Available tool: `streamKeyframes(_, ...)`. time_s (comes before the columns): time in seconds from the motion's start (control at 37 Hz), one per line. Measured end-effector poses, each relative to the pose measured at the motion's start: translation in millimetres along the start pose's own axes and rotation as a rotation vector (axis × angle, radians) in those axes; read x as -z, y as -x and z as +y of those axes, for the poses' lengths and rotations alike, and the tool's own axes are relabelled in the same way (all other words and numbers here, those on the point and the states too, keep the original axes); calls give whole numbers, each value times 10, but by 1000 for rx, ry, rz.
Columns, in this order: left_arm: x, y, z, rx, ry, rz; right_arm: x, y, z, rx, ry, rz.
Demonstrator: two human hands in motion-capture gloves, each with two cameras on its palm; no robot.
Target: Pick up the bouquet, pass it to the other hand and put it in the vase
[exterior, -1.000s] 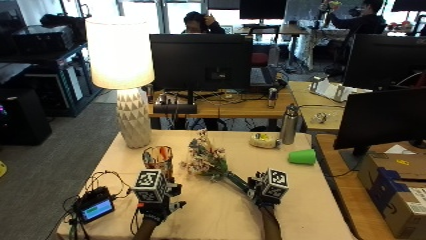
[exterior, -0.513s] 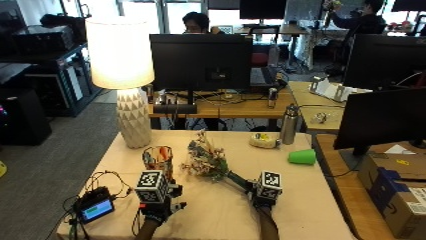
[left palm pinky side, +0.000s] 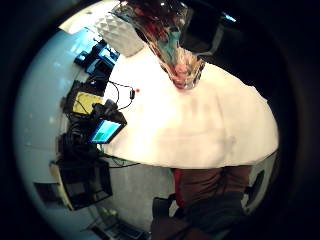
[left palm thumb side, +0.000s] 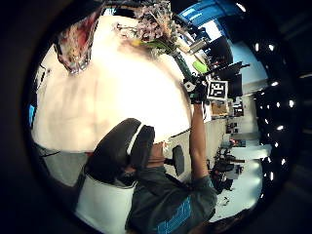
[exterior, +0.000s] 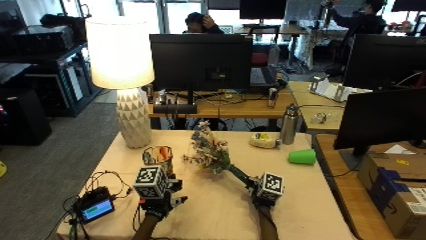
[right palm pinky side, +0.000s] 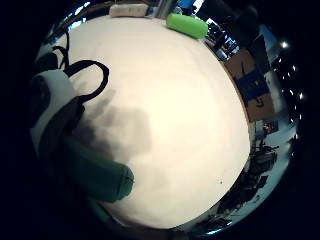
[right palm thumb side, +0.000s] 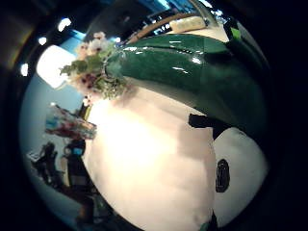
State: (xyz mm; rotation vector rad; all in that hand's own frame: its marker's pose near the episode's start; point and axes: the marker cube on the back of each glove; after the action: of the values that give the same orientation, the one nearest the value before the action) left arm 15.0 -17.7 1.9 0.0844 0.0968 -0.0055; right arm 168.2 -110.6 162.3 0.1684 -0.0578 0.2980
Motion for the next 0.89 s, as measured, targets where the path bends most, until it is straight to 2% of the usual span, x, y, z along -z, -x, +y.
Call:
streamKeyframes(0.16,320,-199,-104,-34,-71,95,239,121,-23,-32,-47,-182)
streamKeyframes(0.24,501,-331,-177,-59,-105,200,429,240,-9,-33,-72,-301)
streamKeyframes(0.35,727,-528,-315,-88,-116,396,690,439,26,-19,-91,-484)
streamKeyframes(0.49,934,-833,-598,-137,-18,770,1016,791,72,45,-112,-763)
streamKeyframes(0.62,1073,-1084,-796,-108,-2,1105,1242,1192,74,243,-161,-1127)
streamKeyframes(0.76,1140,-1264,-1007,-92,34,1372,1309,1407,150,189,-59,-1213)
streamKeyframes(0.89,1201,-1403,-1165,-135,89,1481,1360,1590,204,230,-32,-1287)
